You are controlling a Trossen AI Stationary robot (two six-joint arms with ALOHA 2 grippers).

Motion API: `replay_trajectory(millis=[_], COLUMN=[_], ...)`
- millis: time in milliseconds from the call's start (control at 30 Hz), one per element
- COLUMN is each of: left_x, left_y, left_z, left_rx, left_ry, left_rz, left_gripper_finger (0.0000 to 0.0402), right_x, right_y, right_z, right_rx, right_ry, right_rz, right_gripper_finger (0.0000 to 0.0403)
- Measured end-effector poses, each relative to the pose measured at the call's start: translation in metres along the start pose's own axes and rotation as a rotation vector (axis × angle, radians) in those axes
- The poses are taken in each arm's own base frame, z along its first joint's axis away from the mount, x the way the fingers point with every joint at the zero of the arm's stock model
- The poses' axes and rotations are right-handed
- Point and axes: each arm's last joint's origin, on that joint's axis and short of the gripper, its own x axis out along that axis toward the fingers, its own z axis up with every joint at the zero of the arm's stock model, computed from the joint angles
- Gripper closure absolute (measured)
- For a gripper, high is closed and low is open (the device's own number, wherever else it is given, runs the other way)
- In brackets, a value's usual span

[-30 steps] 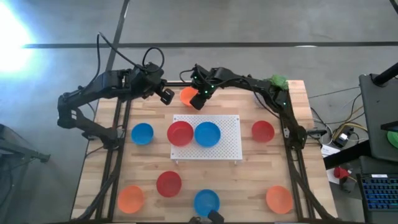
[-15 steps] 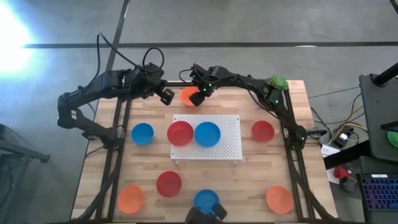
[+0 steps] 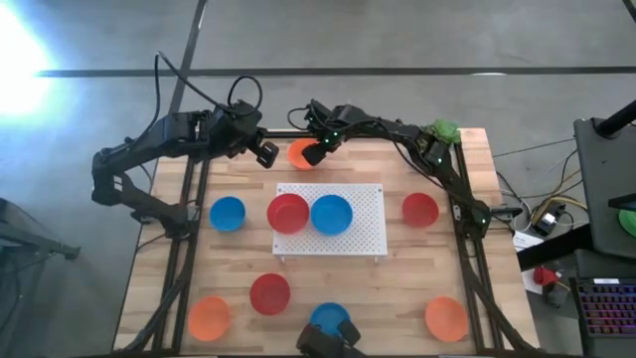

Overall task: Pick & Place Mini bowls
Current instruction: Put the top orange bowl on the shelf

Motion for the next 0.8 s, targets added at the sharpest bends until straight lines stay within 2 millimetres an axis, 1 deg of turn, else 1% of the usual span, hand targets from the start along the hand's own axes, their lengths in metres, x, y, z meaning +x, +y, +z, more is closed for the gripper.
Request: replay_trajectory(millis=[200,400,600,667,800], left_x=[0.0,0.0,0.0,0.0,0.0], left_y=[0.0,0.0,0.0,0.0,0.0], left_z=[0.0,0.0,0.0,0.0,0.0], left_rx=[0.0,0.0,0.0,0.0,0.0], left_ry=[0.0,0.0,0.0,0.0,0.0], left_rz=[0.0,0.001,0.001,0.001,0.001], left_gripper_finger=[0.0402,0.0402,0.0402,0.0402,0.0402], right_x=[0.002,0.006,0.018,0.019,0.018], right_y=[0.001,-0.004,-0.008,-0.008,-0.007], right_z=[-0.001,0.0,-0.007,-0.005,-0.004], right_rx=[-0.007,0.005,0.006,0.004,-0.005], right_ry=[-0.001,-0.013,0.004,-0.011,-0.025], right_rz=[0.001,-0.002,-0.007,-0.002,0.003], right_gripper_finger=[0.0235,0.0234,0.0234,0.0234,0.025])
